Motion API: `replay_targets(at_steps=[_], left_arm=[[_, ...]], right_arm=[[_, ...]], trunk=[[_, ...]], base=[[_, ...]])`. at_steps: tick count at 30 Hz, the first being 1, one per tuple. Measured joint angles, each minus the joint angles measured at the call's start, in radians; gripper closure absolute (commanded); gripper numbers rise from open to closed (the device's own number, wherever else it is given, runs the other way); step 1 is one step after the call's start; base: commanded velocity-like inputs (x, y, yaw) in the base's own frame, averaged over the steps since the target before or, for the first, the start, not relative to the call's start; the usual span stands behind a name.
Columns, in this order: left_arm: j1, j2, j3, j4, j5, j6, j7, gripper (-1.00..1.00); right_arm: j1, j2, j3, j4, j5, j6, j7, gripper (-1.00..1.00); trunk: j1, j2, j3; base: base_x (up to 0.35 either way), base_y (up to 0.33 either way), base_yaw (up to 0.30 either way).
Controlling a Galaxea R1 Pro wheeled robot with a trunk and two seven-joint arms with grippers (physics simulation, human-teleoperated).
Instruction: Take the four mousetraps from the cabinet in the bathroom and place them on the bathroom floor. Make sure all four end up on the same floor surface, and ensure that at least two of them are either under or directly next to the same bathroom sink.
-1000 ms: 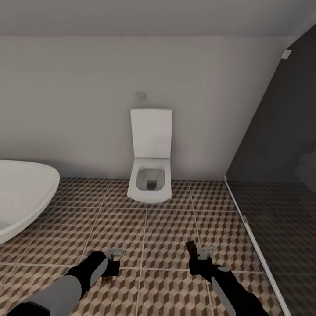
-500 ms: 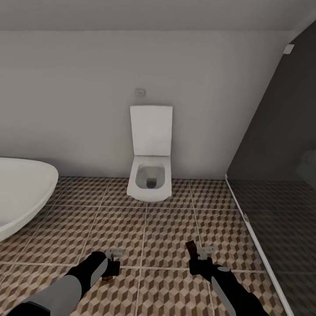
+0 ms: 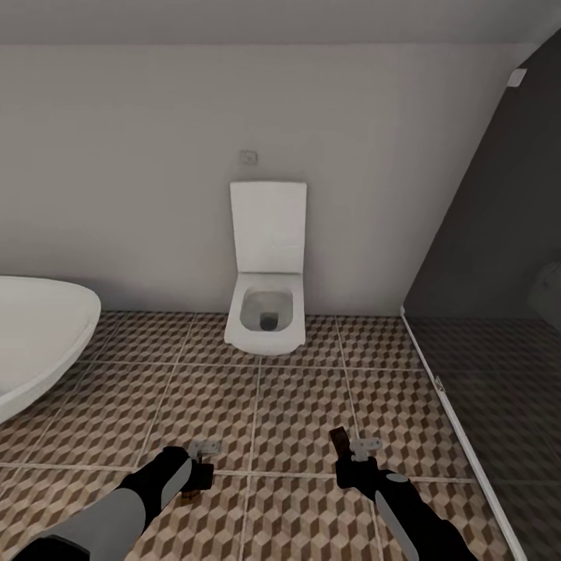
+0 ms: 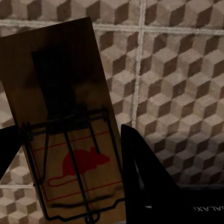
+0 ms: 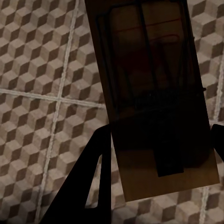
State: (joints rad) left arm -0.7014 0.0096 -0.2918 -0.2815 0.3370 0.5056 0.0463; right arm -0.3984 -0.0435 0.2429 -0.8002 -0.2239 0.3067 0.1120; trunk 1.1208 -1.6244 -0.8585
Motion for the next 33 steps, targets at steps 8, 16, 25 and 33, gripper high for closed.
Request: replay_targets(at_steps=[8, 16, 25, 33], left_arm=[[0.0, -0.001, -0.001, 0.0, 0.0, 0.0, 0.0, 1.0], [0.0, -0.004, -0.003, 0.0, 0.001, -0.002, -0.001, 1.0], [-0.001, -0.013, 0.009, -0.005, 0.002, 0.004, 0.007, 1.0], [-0.011, -0.019, 0.01, -0.116, 0.002, 0.02, 0.162, 1.0]], right_arm=[[0.0, 0.0, 0.001, 0.0, 0.0, 0.0, 0.0, 1.0], [0.0, 0.001, -0.003, 0.001, 0.003, -0.016, -0.044, 1.0], [-0.181, 0.003, -0.006, 0.066, 0.002, 0.049, -0.128, 1.0], [-0.269, 0.007, -0.003, 0.171, -0.002, 0.021, -0.101, 1.0]], trunk=[[0.015, -0.028, -0.013], [0.015, -0.028, -0.013], [0.015, -0.028, -0.013], [0.015, -0.028, -0.013]], base=[[0.0, 0.0, 0.0], [0.0, 0.0, 0.0], [0.0, 0.0, 0.0], [0.0, 0.0, 0.0]])
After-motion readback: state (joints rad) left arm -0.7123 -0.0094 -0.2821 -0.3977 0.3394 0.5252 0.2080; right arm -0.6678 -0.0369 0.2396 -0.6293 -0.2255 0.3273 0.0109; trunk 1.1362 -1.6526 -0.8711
